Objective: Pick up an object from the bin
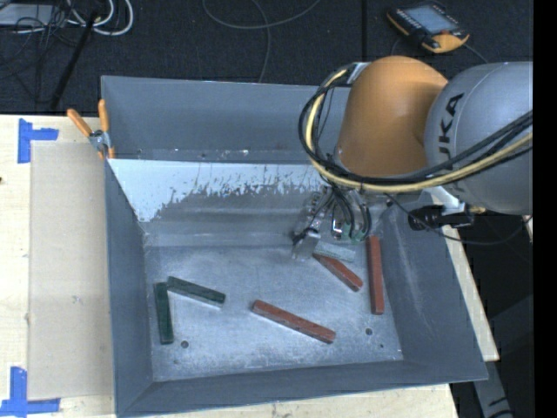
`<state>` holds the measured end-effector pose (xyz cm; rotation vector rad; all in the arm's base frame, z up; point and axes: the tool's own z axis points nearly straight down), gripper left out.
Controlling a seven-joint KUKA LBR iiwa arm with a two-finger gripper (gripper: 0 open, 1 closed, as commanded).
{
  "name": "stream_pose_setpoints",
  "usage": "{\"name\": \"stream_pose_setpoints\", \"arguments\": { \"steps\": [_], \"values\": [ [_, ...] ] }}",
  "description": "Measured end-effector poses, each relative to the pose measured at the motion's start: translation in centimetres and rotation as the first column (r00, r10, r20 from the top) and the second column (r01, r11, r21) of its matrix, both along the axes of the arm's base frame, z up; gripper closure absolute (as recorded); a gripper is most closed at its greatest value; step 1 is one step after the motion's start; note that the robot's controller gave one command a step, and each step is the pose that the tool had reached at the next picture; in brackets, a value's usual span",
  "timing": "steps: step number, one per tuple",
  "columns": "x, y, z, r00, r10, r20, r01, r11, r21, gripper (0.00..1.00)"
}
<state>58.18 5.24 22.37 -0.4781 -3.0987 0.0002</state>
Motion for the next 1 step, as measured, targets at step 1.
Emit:
{"name": "stream_pose_setpoints", "arguments": {
  "steps": [1],
  "values": [
    [-3.53, -0.36, 5.32, 0.997, 0.074, 0.000, -0.074, 0.997, -0.003, 1.00]
  ]
}}
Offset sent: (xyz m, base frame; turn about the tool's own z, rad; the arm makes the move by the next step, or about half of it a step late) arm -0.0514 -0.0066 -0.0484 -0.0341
